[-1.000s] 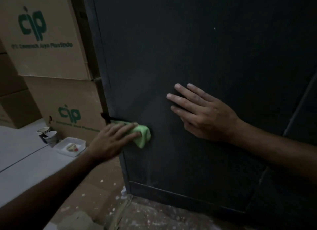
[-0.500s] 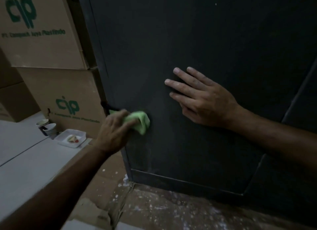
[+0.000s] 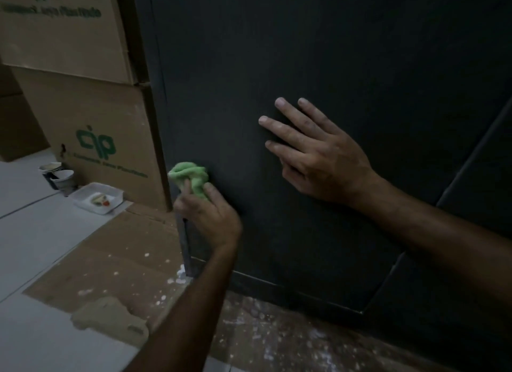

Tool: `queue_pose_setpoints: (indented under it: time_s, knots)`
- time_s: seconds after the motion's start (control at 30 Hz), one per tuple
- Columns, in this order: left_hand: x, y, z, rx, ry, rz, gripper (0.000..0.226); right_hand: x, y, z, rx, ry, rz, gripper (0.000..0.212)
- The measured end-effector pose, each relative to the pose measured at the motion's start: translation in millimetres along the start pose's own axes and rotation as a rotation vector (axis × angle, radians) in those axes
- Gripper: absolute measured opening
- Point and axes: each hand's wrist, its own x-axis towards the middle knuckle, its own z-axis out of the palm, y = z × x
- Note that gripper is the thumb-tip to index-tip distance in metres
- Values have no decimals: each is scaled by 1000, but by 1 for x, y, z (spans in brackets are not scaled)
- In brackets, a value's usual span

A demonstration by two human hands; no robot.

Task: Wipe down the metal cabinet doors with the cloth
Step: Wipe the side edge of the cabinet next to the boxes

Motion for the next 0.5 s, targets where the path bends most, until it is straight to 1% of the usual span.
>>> queue_pose_setpoints:
  time_s: [0.07,0.1,0.13,0.17,0.23,0.27,0.3,0.33,0.37,0.43,0.47,0.5]
  knots:
    - [-27,-4,-2,38,-119,132,47,0,-1,1,8,10,3,31]
    - [-31,-14,-8,74,-169,152,48,-1,-2,1,11,14,2,30]
    - [-24,-26,-13,121,-177,126,47,-2,-2,2,13,19,-2,30]
    - [-10,-33,-17,167,-135,27,47,-2,-1,3,12,25,-8,29]
    - [28,-34,-18,162,26,-203,47,-1,-1,4,8,35,-7,28]
    - [42,-29,-16,132,86,-229,46,0,-1,5,9,42,-2,27]
    - [48,-23,-13,112,122,-197,45,0,-2,6,13,48,5,26]
    - [45,-18,-12,110,121,-127,44,0,-3,7,16,56,12,26]
    - [33,-17,-13,129,78,-38,45,0,-5,8,20,68,19,25]
    - [-6,-29,-19,175,-100,81,46,0,-7,9,27,91,33,26]
    - [-24,-39,-26,207,-179,108,46,0,-7,9,29,98,38,26]
    - [-32,-50,-33,203,-224,71,48,0,-8,10,30,102,40,26]
